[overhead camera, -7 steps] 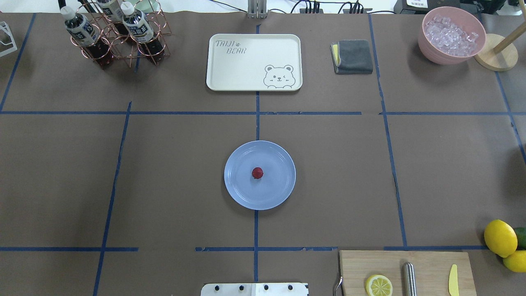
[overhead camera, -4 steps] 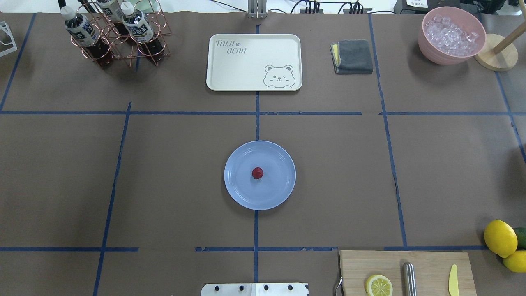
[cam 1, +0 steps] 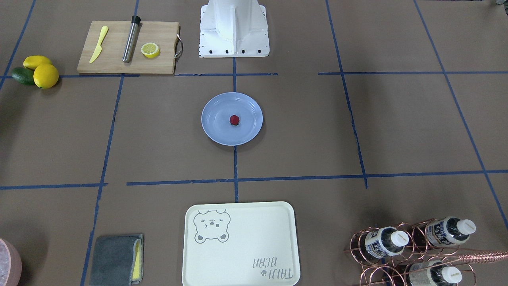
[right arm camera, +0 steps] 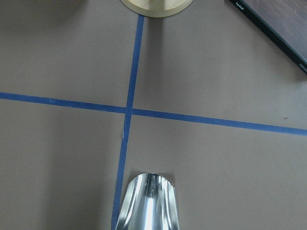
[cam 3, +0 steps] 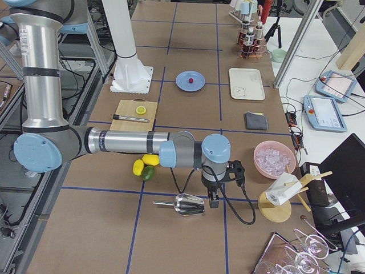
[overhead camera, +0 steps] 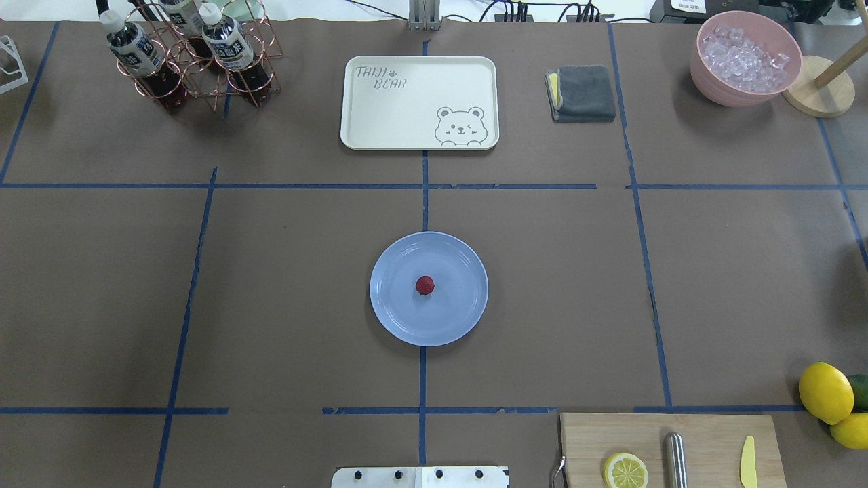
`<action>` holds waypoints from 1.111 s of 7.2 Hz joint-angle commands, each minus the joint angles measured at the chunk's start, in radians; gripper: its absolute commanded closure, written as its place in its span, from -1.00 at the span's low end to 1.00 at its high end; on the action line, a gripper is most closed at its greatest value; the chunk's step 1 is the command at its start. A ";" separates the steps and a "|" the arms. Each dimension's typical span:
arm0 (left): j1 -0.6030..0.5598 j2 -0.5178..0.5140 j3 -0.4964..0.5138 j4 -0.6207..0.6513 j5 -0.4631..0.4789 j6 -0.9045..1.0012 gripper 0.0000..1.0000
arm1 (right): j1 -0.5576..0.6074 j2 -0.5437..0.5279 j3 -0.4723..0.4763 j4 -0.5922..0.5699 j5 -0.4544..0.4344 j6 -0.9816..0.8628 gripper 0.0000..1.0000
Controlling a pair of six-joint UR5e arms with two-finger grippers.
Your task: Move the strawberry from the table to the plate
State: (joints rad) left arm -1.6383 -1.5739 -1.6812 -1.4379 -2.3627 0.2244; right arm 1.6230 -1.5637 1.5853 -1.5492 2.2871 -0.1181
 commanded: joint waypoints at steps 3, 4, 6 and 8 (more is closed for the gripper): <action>0.002 0.000 0.000 0.001 -0.001 0.000 -1.00 | 0.000 -0.003 -0.001 0.000 0.000 0.000 -1.00; 0.002 0.000 0.000 0.001 -0.001 0.000 -1.00 | 0.000 -0.001 -0.001 0.000 0.000 0.002 -1.00; 0.002 0.000 0.000 0.001 -0.001 0.001 -1.00 | 0.000 -0.003 -0.002 0.001 0.000 0.000 -1.00; 0.005 0.000 0.001 0.001 -0.021 0.001 -1.00 | 0.000 -0.003 -0.002 0.000 0.000 0.000 -1.00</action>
State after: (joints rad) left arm -1.6351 -1.5739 -1.6804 -1.4373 -2.3755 0.2254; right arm 1.6230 -1.5661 1.5834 -1.5488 2.2872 -0.1174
